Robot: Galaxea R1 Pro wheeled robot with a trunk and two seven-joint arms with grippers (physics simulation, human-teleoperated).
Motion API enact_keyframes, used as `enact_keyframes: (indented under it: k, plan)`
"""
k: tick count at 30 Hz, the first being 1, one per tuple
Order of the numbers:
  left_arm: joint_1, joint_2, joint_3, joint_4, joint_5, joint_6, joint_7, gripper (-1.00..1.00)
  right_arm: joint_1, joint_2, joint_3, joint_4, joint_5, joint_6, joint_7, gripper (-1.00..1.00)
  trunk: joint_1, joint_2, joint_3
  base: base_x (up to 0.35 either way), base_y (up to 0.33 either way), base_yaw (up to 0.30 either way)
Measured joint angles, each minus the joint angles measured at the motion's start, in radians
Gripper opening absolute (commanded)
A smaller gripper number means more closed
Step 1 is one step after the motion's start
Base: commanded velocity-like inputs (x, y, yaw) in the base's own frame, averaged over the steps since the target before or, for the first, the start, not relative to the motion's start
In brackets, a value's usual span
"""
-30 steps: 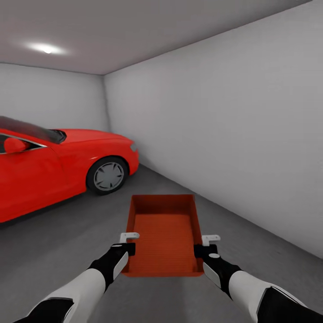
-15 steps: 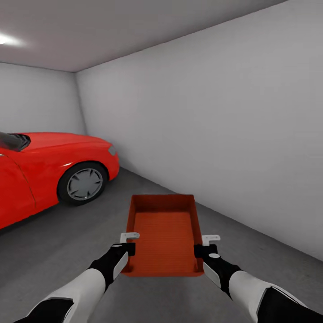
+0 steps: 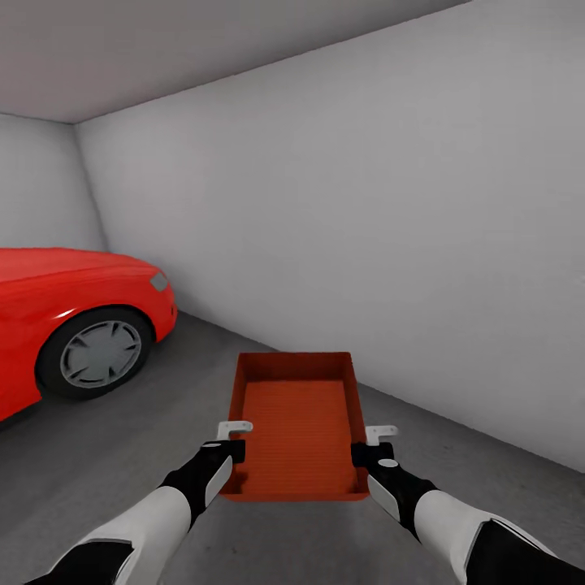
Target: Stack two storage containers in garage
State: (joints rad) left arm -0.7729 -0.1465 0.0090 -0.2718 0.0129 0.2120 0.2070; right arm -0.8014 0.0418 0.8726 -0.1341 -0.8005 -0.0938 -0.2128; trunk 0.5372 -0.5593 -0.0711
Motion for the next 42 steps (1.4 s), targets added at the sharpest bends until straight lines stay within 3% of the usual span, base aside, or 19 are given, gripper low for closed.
enact_keyframes:
  k: [42]
  plan:
    - [0.000,0.000,0.001,0.000,-0.001,0.000,0.000,-1.00,0.000,0.000,0.000,0.000,0.000,0.000,0.000,-1.00,0.000,0.000,0.000,0.301,0.000,-0.265]
